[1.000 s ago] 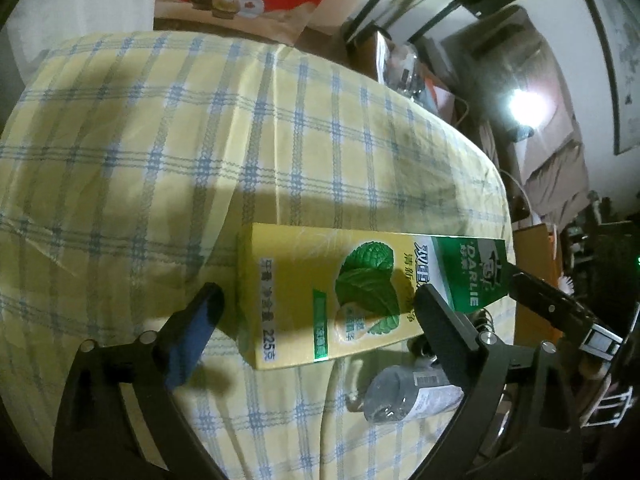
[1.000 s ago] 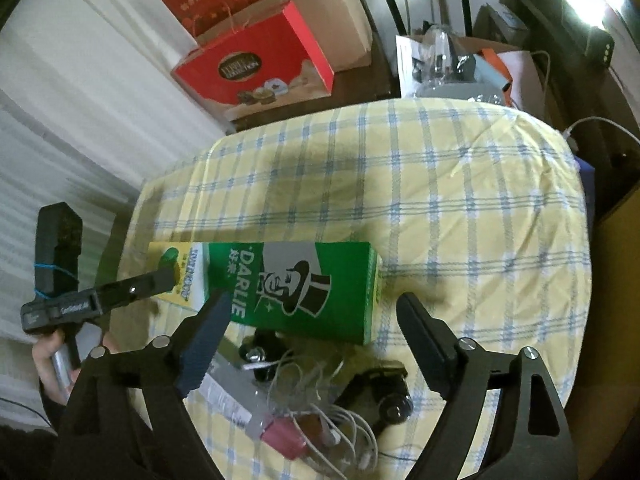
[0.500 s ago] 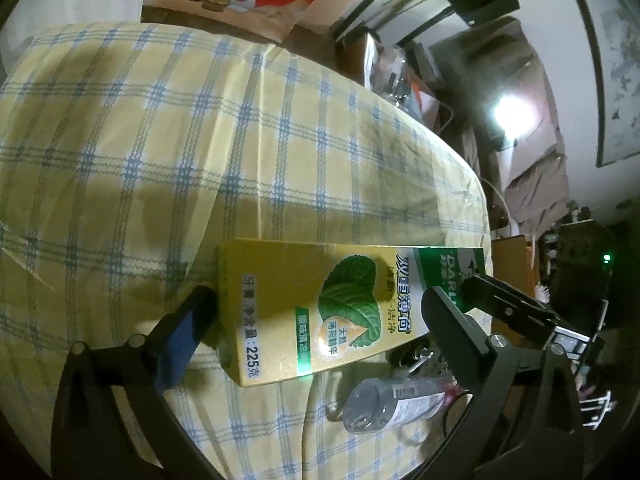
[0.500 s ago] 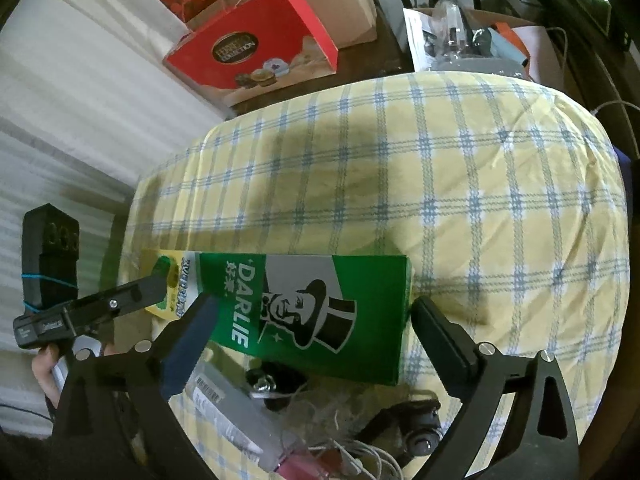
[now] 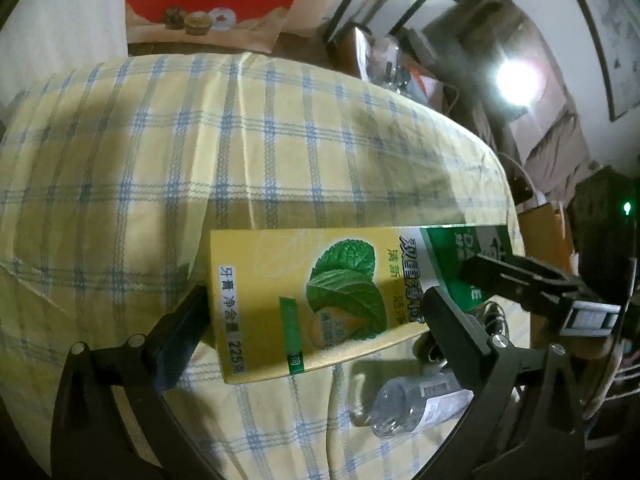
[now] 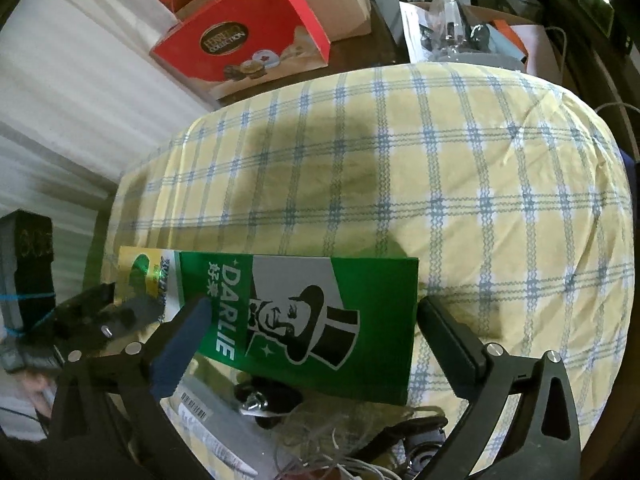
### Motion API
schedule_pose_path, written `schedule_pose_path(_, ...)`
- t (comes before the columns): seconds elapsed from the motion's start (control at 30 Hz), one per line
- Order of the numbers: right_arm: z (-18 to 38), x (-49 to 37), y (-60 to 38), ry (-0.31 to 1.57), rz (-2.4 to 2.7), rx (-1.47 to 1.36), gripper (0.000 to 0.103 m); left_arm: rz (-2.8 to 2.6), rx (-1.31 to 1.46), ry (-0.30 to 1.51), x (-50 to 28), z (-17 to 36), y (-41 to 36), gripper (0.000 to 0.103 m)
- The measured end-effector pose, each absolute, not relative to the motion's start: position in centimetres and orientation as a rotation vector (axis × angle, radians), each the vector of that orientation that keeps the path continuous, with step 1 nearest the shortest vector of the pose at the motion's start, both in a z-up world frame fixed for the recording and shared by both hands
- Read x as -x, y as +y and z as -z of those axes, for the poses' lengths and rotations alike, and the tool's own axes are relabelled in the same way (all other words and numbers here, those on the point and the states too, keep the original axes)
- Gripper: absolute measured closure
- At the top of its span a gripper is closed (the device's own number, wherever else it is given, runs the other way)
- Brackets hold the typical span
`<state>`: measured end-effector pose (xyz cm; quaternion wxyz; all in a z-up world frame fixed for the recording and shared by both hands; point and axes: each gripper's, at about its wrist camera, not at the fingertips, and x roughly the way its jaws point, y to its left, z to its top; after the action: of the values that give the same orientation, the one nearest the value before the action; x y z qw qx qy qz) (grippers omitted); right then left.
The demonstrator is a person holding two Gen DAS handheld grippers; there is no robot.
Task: Organize objects
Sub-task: 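Lower both grippers around the green-and-yellow DARLIE toothpaste box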
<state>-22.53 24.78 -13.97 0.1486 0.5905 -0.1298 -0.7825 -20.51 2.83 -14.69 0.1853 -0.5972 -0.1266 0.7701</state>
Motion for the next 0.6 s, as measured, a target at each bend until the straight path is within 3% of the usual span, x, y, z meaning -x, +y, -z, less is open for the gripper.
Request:
schedule_pose_path(0.27,12.9,21.3,23.9,-0.317,2.302,-1.683,0.0,-2.186,1.701,-0.416,19.0,13.5,2.4,0.0)
schedule_pose_path(0.6,7.2,17.9,24.4,-0.334,2.411,-1.503,0.0,-2.313,1.502,-0.349,15.1,6.5,3.2,0.0)
